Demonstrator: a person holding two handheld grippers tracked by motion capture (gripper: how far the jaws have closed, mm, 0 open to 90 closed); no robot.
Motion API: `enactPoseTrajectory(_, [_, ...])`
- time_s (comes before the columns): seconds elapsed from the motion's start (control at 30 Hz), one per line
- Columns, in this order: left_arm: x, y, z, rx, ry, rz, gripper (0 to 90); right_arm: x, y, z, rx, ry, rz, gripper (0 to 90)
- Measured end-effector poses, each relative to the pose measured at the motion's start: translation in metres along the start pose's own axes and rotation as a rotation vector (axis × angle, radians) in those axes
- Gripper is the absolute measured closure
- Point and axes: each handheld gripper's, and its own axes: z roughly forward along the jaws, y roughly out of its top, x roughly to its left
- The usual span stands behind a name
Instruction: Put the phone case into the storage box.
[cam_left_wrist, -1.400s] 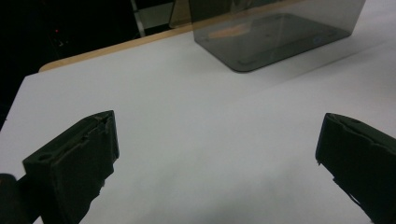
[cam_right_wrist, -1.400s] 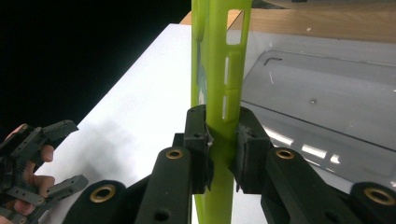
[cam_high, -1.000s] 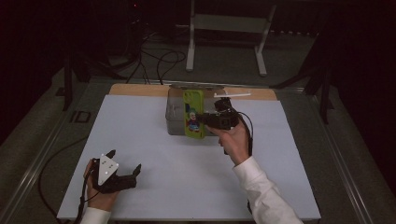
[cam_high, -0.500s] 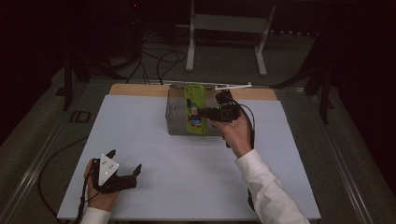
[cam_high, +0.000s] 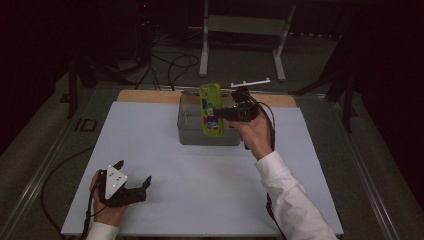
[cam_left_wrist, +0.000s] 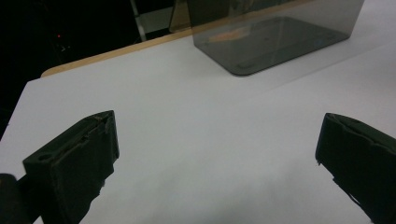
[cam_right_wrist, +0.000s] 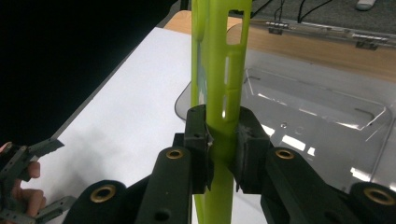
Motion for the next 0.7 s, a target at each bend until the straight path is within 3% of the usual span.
enactPoseTrajectory(0.7, [0.0,0.0,0.0,0.001,-0.003,0.003,0.0,-0.016,0.019,0.009,0.054,-0.039,0.045,77.9])
